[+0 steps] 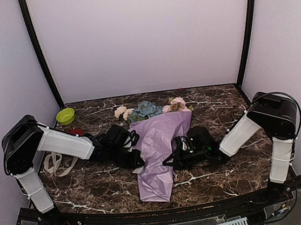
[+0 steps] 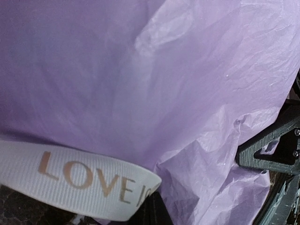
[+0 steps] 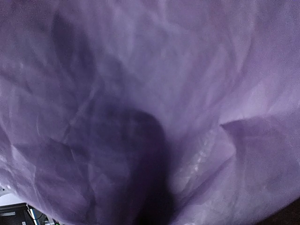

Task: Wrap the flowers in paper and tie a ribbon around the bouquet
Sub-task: Pick up the folded bouquet from the center of the board, then place the ribbon at the center of the board.

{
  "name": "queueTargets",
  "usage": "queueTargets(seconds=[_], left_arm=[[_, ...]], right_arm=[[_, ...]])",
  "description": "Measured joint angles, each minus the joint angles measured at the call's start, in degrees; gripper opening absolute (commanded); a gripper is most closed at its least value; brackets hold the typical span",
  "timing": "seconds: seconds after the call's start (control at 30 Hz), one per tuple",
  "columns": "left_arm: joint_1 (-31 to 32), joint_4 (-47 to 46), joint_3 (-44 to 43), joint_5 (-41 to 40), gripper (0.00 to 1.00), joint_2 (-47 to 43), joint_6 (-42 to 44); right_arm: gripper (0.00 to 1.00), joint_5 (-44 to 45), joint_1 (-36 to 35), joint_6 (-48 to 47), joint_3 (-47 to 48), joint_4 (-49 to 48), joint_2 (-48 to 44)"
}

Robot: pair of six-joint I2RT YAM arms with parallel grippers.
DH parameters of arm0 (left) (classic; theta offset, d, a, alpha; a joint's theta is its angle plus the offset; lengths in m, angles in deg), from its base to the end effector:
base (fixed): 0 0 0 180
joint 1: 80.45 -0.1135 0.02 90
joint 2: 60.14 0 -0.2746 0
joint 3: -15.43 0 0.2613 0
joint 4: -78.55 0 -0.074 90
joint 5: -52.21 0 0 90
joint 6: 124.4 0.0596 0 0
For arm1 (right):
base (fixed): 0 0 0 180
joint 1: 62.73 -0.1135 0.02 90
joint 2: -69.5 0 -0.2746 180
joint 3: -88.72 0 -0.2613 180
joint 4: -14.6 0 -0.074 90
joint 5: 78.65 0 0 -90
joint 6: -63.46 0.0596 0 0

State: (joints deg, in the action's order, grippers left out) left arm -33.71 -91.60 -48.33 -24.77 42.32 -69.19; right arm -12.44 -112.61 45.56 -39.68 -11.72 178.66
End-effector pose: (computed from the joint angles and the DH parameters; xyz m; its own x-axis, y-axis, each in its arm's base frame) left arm 0.2442 -0.2791 0.1193 -0.8850 0.1293 -0.4473 0.3736 0.7706 -0.5164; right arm 0.2137 0.2909 0.0857 -0.9801 0.1882 -0.0637 0.0346 0.4776 0.8779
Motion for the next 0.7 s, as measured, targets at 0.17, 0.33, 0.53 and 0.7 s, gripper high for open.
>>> queueTargets(seconds=[0.17,0.33,0.53,0.7], left_arm=[[-0.5,5.8,0.0,-2.5,0.0,-3.4,2.9],[-1.9,14.7,1.5,-5.9,0.0,-15.9,6.7],[6.2,27.6,4.2,-3.9,0.0,-29.2,12.5],[18.9,31.5,5.0,5.4,0.0,-33.7,15.5]], right_arm=[[0.0,0.1,0.4,-0.7,0.3,2.9,-1.7],[0.0,-0.3,0.8,-0.9,0.5,5.2,-2.8],[0.0,-1.5,1.0,-0.9,3.7,9.8,-2.8],[0.0,-2.4,1.6,-1.1,7.5,14.2,-2.8]])
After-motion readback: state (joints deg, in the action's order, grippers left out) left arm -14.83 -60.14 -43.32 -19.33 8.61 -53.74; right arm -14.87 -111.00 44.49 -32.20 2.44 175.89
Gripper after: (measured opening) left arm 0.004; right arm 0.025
